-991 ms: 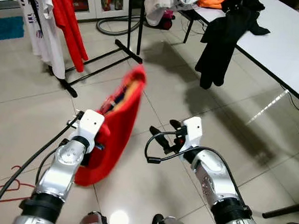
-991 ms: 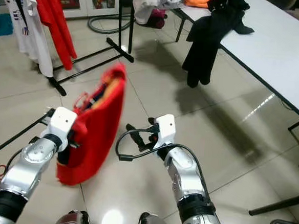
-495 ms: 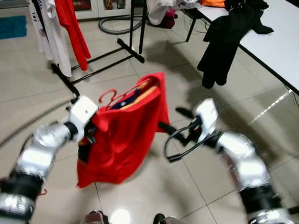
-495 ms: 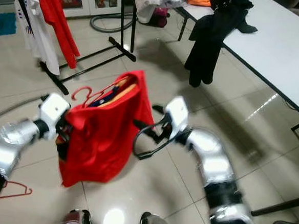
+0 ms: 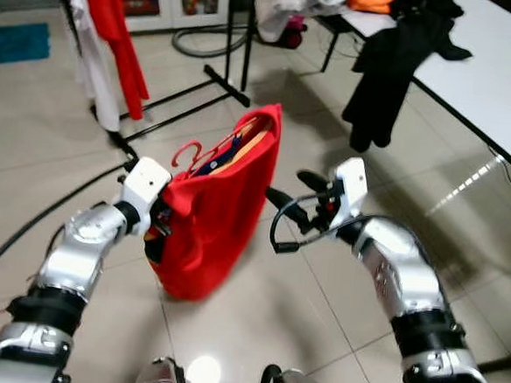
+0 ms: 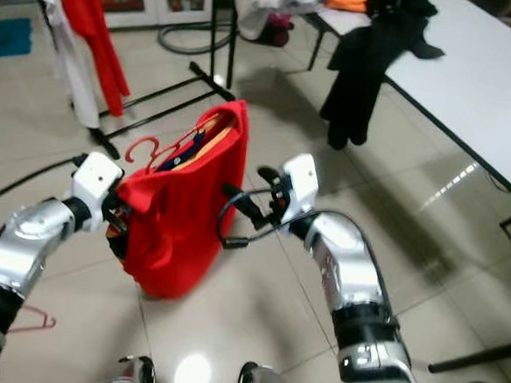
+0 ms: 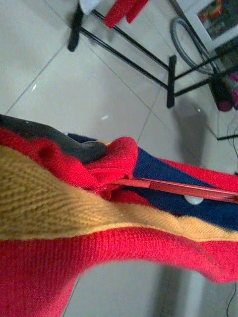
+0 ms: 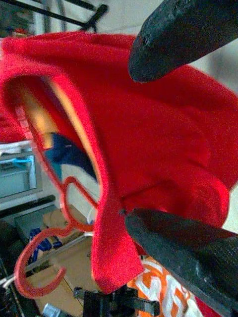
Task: Hang hanger
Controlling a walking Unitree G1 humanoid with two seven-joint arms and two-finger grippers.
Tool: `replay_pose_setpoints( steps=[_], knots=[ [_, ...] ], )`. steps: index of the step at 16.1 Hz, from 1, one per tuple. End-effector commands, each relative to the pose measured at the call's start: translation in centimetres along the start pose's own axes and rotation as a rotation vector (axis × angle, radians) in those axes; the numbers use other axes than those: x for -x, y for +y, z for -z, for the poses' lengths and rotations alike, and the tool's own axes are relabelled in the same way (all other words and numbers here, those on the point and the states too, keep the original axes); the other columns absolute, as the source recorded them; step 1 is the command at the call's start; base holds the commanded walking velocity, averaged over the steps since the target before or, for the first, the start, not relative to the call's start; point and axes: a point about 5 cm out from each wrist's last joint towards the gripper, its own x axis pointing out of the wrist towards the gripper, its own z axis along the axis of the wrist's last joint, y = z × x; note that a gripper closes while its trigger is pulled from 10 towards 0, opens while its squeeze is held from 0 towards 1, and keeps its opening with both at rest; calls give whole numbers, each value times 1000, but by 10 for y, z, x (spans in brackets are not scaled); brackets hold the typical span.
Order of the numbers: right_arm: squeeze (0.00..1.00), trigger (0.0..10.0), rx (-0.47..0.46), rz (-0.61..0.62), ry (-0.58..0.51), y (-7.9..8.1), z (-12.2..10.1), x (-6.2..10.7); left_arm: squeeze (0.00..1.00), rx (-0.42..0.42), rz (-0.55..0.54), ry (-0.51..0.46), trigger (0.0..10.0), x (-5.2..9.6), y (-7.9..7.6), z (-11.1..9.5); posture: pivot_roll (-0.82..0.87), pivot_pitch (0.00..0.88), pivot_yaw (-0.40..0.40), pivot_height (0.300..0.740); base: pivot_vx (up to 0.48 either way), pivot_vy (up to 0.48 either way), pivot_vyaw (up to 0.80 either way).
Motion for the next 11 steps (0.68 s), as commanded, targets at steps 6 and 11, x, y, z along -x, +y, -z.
replay_pose_setpoints(
  steps=[6,11],
  knots=[
    [27,10000,-3,-10,33,8,19,-1,0,-48,-101,9,10000,3,4,4,11,122,-83,740,0,0,134],
    [161,10000,-25,-35,45,18,34,0,0,3,-180,45,10000,5,-2,15,20,143,-94,740,0,0,0]
  ],
)
